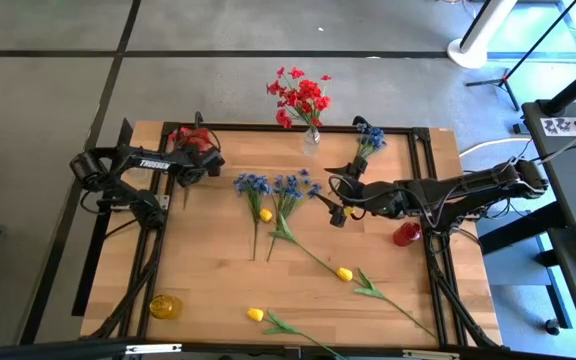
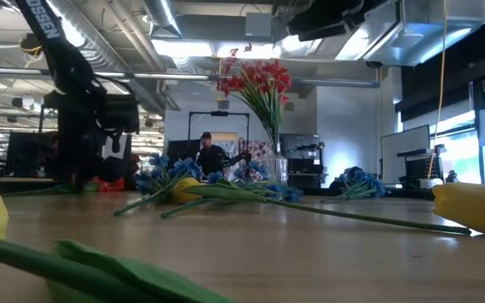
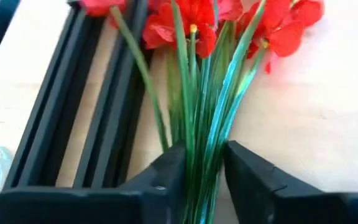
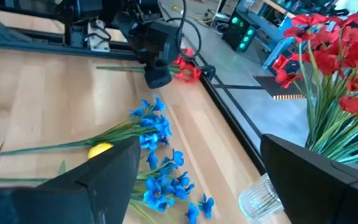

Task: Sort flowers into vase by color
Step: Put the red flower into the transparent vase

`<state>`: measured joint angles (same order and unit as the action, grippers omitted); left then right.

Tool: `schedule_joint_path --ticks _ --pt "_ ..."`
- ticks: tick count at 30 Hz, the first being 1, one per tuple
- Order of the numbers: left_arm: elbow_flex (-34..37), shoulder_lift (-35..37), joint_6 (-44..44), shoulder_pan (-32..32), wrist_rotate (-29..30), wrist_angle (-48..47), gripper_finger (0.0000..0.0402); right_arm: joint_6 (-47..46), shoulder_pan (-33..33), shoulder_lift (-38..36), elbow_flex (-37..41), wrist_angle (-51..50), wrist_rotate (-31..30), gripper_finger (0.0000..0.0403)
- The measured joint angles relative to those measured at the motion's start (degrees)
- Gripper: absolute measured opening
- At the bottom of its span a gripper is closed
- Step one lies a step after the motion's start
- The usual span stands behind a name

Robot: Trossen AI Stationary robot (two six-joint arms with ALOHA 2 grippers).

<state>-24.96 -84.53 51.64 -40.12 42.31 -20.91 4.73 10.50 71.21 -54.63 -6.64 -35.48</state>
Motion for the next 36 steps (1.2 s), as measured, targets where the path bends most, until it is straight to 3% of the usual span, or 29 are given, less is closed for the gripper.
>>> schedule_joint_path --ticks 6,8,10,15,19,23,28,30,33,36 --pt "3.8 3.6 2.7 8.7 0.8 5.2 0.0013 0.0 0.0 -2.1 0.0 -3.7 1.0 0.0331" --pt "3.1 7.0 3.2 13.3 -2.6 5.4 0.0011 -0.3 0.0 -2.3 0.0 -3.8 1.2 0.0331" --pt "1.8 11.7 2.4 17.7 -2.0 7.6 0.0015 -1.6 0.0 -1.9 0.0 -3.3 2.8 0.0331" --pt "-0.3 24.4 -10.3 27.1 3.6 21.9 0.0015 -1.9 -1.2 2.0 -0.1 -0.4 8.0 0.0331" --pt "0.1 29.0 -26.9 34.5 -0.7 43.8 0.0013 -1.2 -1.2 5.0 -0.1 4.6 8.9 0.0331" --pt "1.0 26.5 -38.6 40.4 -14.0 61.4 0.0012 -1.2 -2.0 9.9 0.0 14.4 15.6 0.0331" --pt "1.6 15.3 -48.4 46.2 -30.0 82.9 0.0012 -0.9 -2.8 16.8 0.0 33.3 23.6 0.0331" --pt "1.6 10.1 -51.6 47.9 -32.5 93.3 0.0012 0.0 -2.7 18.9 -0.3 40.5 23.7 0.0330" --pt "1.5 2.8 -55.4 49.2 -33.0 106.1 0.0012 -0.4 -2.7 20.8 -1.7 43.1 26.0 0.0330" --pt "-0.2 -2.2 -56.3 48.9 -32.8 110.5 0.0012 -2.4 -2.7 21.7 -3.4 42.9 30.0 0.0330"
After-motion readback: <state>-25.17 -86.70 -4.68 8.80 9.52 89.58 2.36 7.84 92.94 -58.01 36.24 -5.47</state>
